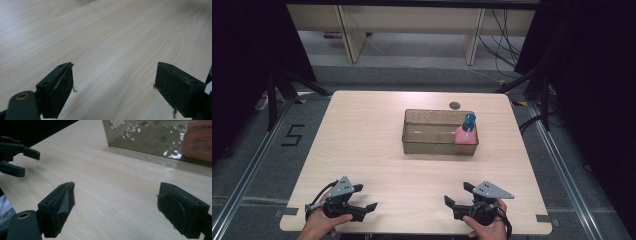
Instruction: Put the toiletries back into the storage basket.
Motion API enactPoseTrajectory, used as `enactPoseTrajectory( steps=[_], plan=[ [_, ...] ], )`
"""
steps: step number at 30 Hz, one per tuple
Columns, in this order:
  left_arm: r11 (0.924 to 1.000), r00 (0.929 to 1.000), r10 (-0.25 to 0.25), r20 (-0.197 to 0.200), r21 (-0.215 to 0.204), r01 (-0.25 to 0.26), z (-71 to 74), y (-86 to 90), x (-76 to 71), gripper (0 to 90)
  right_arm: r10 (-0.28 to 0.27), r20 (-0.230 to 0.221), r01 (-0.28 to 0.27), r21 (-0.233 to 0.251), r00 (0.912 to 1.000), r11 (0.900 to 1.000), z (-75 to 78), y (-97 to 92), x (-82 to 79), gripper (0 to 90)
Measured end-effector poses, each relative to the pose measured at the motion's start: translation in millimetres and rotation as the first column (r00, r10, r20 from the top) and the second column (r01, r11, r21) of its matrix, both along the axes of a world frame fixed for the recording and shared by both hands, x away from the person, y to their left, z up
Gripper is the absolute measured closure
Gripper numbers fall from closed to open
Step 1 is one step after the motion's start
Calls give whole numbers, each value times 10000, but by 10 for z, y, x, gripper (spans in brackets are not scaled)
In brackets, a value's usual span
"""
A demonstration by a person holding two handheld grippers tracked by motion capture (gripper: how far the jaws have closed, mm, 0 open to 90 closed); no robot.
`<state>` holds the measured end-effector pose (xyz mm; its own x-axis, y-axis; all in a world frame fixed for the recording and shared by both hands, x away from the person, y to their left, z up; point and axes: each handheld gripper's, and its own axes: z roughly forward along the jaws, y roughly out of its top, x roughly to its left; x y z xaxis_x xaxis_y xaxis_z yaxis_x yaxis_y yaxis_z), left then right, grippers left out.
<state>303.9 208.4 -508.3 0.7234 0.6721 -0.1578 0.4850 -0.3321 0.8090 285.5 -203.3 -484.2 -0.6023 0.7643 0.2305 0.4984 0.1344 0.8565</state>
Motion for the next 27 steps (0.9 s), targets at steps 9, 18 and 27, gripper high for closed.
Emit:
enactPoseTrajectory(
  steps=[9, 18, 27],
  plan=[
    [10000, 10000, -53, -34, 49, 53, 2, -6, -2, 148, -66, -96, 64, -235, 9999, 9997, -19, 4, -43, 153],
    [10000, 10000, -62, -47, 31, 62, -2, -5, 0, 148, -109, -114, 104, -475, 9999, 9988, -38, -22, -96, 153],
    [10000, 10000, -62, 15, 20, 62, 2, -6, -5, 147, 100, -209, -104, -205, 9997, 9997, -50, -45, -181, 153]
  ],
)
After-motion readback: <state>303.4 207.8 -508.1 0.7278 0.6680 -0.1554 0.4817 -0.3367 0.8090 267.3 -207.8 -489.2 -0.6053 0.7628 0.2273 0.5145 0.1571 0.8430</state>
